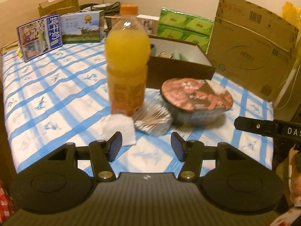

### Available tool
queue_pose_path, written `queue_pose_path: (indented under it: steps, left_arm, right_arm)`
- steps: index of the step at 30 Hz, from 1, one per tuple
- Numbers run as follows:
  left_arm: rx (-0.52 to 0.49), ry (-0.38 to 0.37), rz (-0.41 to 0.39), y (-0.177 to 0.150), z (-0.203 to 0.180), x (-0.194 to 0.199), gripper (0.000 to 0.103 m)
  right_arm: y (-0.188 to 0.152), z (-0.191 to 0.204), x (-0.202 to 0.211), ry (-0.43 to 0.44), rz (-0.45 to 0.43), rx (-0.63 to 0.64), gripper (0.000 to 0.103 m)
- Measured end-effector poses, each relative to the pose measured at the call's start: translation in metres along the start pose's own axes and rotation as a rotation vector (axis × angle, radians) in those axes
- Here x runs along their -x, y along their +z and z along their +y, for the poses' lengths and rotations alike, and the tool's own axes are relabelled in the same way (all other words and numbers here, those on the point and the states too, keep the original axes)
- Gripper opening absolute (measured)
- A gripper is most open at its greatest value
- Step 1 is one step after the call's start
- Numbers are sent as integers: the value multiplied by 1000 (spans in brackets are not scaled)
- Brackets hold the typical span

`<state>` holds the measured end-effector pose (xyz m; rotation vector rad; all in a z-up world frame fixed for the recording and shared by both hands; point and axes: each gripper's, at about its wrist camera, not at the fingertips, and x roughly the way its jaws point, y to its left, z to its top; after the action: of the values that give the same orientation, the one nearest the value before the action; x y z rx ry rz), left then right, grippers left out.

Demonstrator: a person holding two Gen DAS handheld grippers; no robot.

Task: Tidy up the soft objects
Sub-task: 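Withdraw both open grippers from the box back toward the bed, then close the left gripper on the white cotton pad while the right approaches the swab bag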

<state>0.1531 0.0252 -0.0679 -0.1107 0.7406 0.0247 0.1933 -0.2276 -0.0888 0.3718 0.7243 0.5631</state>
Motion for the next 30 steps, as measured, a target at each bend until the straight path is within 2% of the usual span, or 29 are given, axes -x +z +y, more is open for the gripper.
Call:
queue_pose_path:
  steps: [12,20,30]
  left_arm:
    - [29,63,62,-37,29,-21,54]
    - [34,73,71,-43,39,-37,56]
    - [18,90,70,-38,51,-64,56]
  right_arm:
    - [-29,14,-30,-36,81,60,51]
    - [-42,19,-59,-70,119,113,51]
    - [-37,19,-90,-103,123,117,51]
